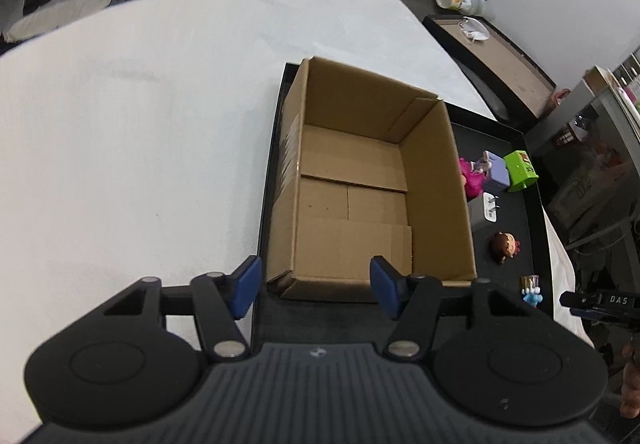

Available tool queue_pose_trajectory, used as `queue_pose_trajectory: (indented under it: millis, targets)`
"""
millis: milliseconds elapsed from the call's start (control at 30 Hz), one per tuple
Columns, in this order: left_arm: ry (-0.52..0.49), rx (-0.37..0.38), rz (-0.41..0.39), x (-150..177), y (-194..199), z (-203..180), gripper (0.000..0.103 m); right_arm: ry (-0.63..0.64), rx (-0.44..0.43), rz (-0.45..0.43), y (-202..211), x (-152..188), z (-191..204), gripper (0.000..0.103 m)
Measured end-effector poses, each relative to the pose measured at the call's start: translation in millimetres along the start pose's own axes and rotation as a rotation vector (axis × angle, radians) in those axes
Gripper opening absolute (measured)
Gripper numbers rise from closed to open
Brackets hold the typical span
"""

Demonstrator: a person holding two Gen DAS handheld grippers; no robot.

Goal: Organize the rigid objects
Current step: 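Move the right gripper to the blue-red figure while the left gripper approaches the box wall, then grasp the blue-red figure with the right gripper while the left gripper holds the box wall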

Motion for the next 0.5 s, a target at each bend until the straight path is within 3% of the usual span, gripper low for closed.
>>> queue_pose_trajectory:
  millis: [200, 367, 500]
  targets:
    - [0.024, 0.002, 0.026, -2, -20, 7, 0.043, -0.012, 0.04, 0.037, -25, -10, -7, 0.037]
    - [0.039, 0.004, 0.041, -4, -32, 11, 0.04, -0.013, 0.062, 0.054, -42, -17, -7, 0.036]
    - [0.037, 0.004, 0.049, -4, -40, 13, 0.032, 0.005, 0.091, 0.056, -53, -20, -7, 0.036]
Point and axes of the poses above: each gripper's, at about its wrist camera, not at the fingertips, and y roughly against the way its jaws point, z to its left, x to its underside, the point moved 1 cm from there along -y, roughly the way its jaws point, and after that the axes turned 9 degrees about -y, right-handed, at the moved point
